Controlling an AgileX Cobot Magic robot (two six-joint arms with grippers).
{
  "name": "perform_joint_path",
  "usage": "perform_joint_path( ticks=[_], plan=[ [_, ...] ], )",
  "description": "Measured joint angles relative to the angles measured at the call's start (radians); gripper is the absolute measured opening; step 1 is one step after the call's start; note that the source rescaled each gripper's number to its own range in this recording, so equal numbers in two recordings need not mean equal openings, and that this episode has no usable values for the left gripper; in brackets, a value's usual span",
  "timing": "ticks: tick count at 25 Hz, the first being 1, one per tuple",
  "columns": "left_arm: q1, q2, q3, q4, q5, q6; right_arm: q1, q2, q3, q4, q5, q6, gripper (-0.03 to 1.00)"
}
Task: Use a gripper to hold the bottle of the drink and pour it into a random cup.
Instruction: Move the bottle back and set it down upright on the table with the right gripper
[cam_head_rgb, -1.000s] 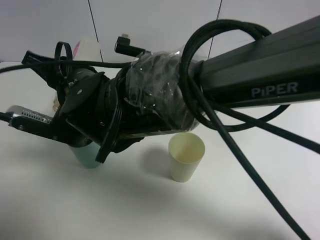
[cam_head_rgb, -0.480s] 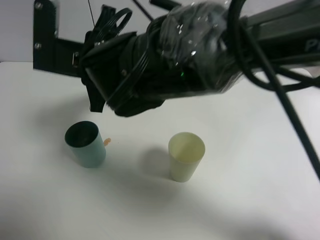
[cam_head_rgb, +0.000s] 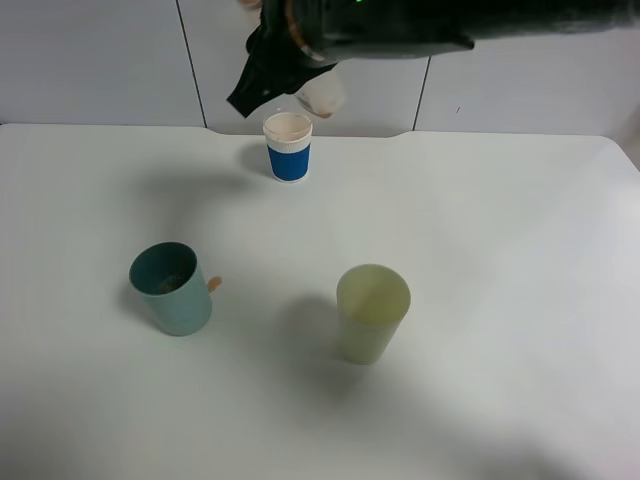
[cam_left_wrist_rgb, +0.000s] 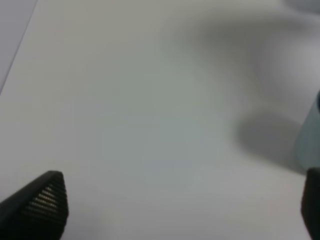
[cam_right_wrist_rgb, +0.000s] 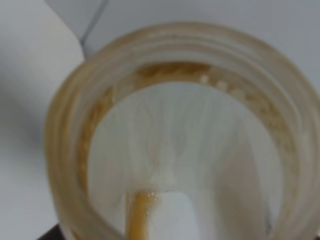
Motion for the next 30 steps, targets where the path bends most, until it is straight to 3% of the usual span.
perform_joint_path(
  ticks=[7, 15, 22, 26, 30],
  plan=[
    [0.000, 0.000, 0.000, 0.000, 0.000, 0.000, -0.080, -0.136, 0.113, 0.075, -0.089, 0.017, 0.00],
    [0.000, 0.000, 0.000, 0.000, 0.000, 0.000, -0.166, -0.275, 0.264, 0.082, -0.149, 0.189, 0.00],
    [0.000, 0.000, 0.000, 0.000, 0.000, 0.000, -0.185, -0.298, 0.315, 0.110, -0.220, 0.205, 0.00],
    [0.000, 0.000, 0.000, 0.000, 0.000, 0.000, -0.201, -0.298, 0.315, 0.196, -0.303, 0.134, 0.00],
    [0.000, 0.000, 0.000, 0.000, 0.000, 0.000, -0.257, -0.298, 0.315, 0.384, -0.355, -0.051, 0.00]
  ],
)
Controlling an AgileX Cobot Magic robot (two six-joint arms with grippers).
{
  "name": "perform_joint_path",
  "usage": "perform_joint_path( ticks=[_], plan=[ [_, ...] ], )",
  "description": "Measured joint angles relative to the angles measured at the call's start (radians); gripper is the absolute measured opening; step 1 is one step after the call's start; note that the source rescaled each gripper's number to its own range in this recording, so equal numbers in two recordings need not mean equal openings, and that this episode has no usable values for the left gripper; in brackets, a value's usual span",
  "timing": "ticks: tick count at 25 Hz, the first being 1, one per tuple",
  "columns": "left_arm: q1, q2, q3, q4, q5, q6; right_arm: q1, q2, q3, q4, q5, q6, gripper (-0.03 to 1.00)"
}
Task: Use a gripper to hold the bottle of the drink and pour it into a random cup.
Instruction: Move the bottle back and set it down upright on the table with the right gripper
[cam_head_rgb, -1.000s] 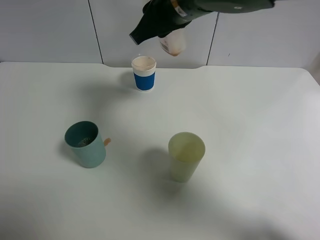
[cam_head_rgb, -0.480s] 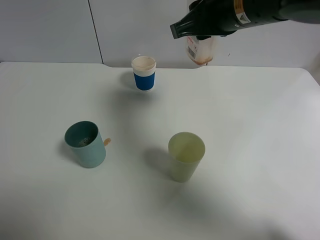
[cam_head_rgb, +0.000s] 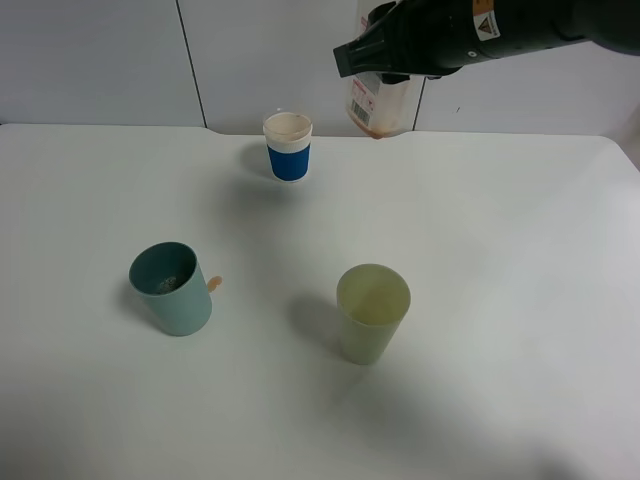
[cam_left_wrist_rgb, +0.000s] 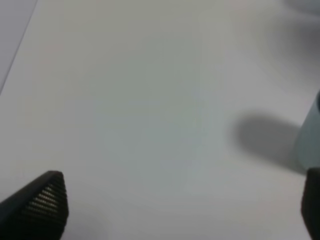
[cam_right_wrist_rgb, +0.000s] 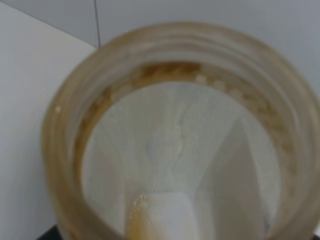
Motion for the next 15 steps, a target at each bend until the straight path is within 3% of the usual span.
perform_joint_path(
  ticks=[7, 15],
  plan=[
    [0.000, 0.000, 0.000, 0.000, 0.000, 0.000, -0.117, 0.000, 0.003, 0.261, -0.036, -0.262, 0.00],
    [0.000, 0.000, 0.000, 0.000, 0.000, 0.000, -0.217, 0.000, 0.003, 0.340, -0.047, -0.367, 0.00]
  ],
)
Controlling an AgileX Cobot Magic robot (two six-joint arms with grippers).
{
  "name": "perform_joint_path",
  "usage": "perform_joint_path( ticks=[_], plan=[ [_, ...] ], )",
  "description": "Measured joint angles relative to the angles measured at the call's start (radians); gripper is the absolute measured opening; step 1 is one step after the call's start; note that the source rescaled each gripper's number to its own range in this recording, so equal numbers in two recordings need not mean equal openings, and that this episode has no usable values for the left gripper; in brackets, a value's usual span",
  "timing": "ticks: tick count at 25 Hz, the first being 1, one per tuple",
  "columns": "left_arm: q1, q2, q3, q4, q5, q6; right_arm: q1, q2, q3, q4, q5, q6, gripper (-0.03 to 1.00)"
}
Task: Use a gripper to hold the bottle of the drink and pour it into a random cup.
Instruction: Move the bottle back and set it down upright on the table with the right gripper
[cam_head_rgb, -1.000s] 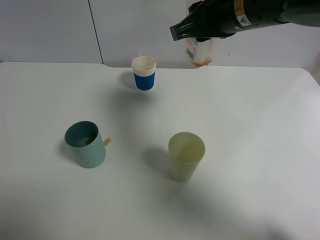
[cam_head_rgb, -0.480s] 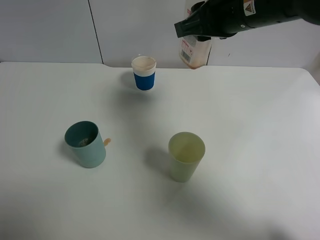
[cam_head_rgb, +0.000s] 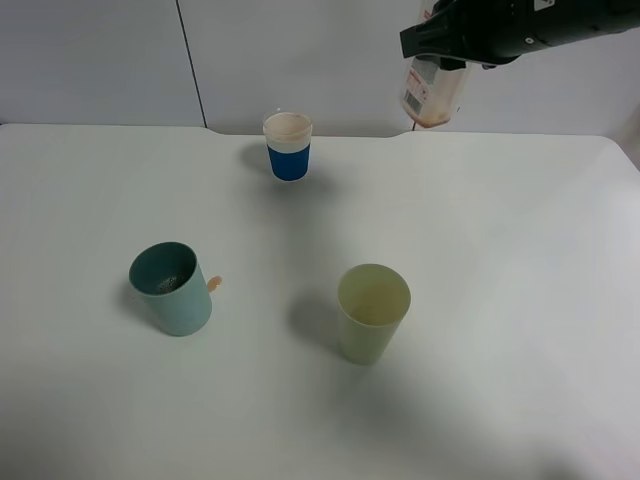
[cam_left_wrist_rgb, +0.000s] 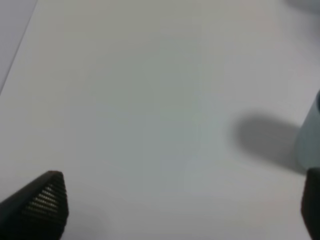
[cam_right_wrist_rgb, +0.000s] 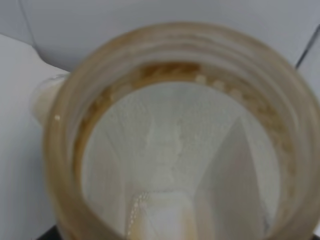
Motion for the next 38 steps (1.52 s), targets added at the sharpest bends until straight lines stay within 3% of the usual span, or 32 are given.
perform_joint_path(
  ticks=[6, 10, 19, 38],
  plan=[
    [0.000, 0.000, 0.000, 0.000, 0.000, 0.000, -0.036, 0.000, 0.007, 0.133, -0.016, -0.167, 0.00],
    [0.000, 0.000, 0.000, 0.000, 0.000, 0.000, -0.092, 0.000, 0.091, 0.188, -0.110, -0.194, 0.00],
    [0.000, 0.000, 0.000, 0.000, 0.000, 0.000, -0.131, -0.001, 0.285, 0.203, -0.341, -0.195, 0.00],
    [0.000, 0.000, 0.000, 0.001, 0.000, 0.000, -0.139, 0.156, 0.323, 0.218, -0.475, -0.195, 0.00]
  ],
)
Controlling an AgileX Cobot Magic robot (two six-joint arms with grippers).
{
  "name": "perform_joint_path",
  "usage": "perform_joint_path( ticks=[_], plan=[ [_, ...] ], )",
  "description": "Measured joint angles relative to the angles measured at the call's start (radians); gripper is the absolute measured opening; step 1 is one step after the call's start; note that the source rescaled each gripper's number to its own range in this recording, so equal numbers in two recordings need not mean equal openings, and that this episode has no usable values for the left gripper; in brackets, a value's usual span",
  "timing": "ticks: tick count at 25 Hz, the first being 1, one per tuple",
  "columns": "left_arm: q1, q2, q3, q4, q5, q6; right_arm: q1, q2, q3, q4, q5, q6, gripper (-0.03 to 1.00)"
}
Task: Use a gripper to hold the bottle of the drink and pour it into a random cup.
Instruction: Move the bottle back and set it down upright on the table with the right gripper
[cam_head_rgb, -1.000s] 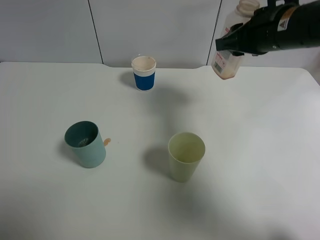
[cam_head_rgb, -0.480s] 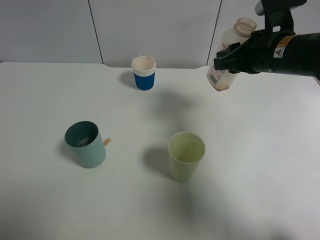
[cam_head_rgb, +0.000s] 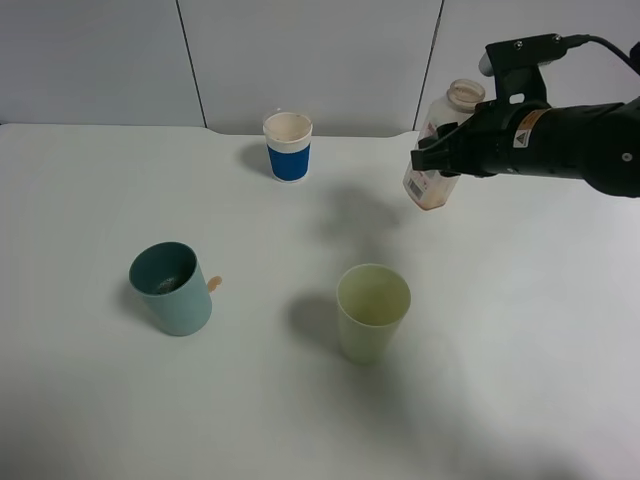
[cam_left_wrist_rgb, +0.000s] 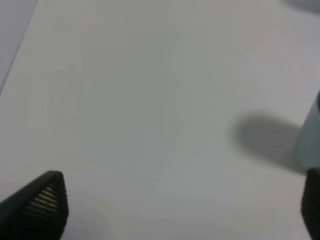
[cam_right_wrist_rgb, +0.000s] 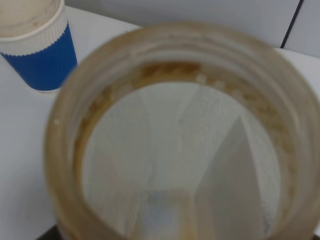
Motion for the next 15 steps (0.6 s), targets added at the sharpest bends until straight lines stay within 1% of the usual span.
perform_joint_path(
  ticks=[6, 12, 15],
  plan=[
    [0.000, 0.000, 0.000, 0.000, 0.000, 0.000, 0.000, 0.000, 0.000, 0.017, -0.056, -0.001, 0.00],
    [0.000, 0.000, 0.000, 0.000, 0.000, 0.000, 0.000, 0.000, 0.000, 0.061, -0.059, -0.034, 0.00],
    [0.000, 0.000, 0.000, 0.000, 0.000, 0.000, 0.000, 0.007, 0.000, 0.067, -0.063, -0.034, 0.00]
  ],
)
